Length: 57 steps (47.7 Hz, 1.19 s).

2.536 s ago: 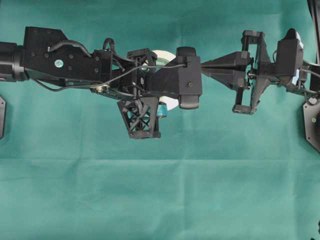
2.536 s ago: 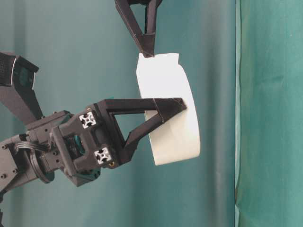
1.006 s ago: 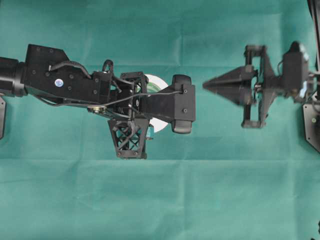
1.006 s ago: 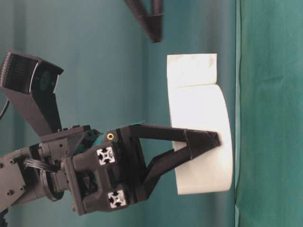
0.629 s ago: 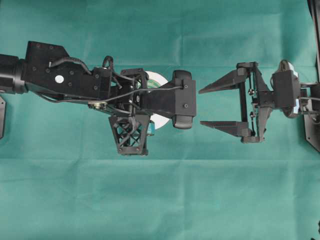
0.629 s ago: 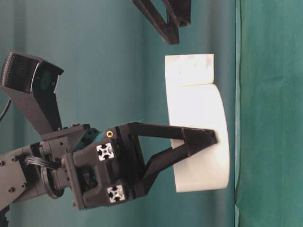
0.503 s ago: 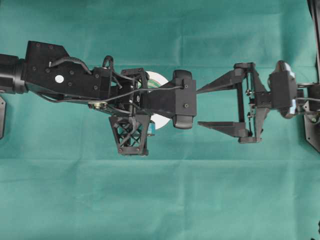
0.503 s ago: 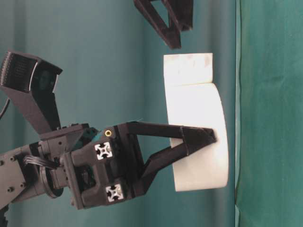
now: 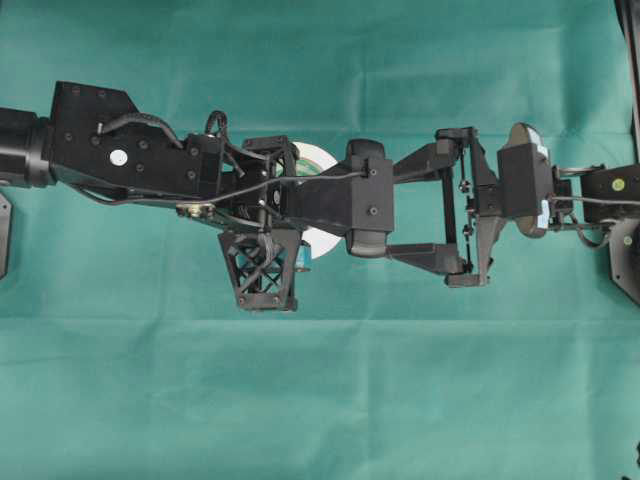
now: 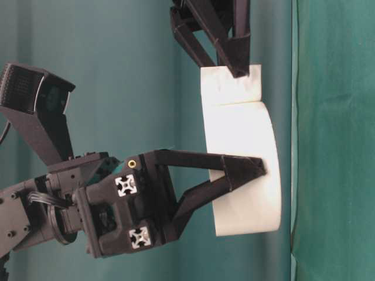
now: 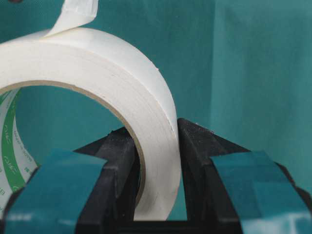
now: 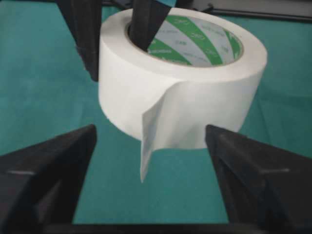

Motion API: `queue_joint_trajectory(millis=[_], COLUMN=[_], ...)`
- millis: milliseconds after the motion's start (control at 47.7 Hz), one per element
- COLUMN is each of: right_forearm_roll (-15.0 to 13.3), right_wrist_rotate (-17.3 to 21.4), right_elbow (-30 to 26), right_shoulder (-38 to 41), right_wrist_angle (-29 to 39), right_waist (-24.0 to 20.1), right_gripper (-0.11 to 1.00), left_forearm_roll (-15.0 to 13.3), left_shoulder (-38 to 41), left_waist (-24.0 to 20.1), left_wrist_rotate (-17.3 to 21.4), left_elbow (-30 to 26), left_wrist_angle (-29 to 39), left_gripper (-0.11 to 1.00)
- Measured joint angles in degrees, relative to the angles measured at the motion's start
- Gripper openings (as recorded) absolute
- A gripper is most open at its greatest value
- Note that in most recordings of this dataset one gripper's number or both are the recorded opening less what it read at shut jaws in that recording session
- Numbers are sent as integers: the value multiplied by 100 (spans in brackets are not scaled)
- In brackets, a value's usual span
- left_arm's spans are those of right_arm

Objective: Peel off the duct tape with your right arm.

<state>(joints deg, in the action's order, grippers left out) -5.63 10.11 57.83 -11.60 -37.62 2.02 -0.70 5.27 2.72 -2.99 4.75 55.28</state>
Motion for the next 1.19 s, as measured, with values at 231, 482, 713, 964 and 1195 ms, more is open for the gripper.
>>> queue_joint_trajectory(millis=[231,482,713,964,1195], right_forearm_roll=[9,9,18,237,255], right_wrist_rotate=[-26,-26,-26,-70,-88], right_elbow=[-18,-18,-26,-18,-18], right_shoulder=[35,44,35,44,44], right_wrist_angle=[0,9,9,35,53], right_waist=[79,79,97,299,369], right_gripper=[-6,-10,-10,-10,-10], left_forearm_roll=[0,0,0,0,35], left_shoulder=[0,0,0,0,0], left_waist=[0,0,0,79,220], left_wrist_rotate=[0,0,0,-9,-9], left_elbow=[-9,-9,-9,-9,-26], left_wrist_angle=[-9,-9,0,35,62], left_gripper=[21,21,21,21,21])
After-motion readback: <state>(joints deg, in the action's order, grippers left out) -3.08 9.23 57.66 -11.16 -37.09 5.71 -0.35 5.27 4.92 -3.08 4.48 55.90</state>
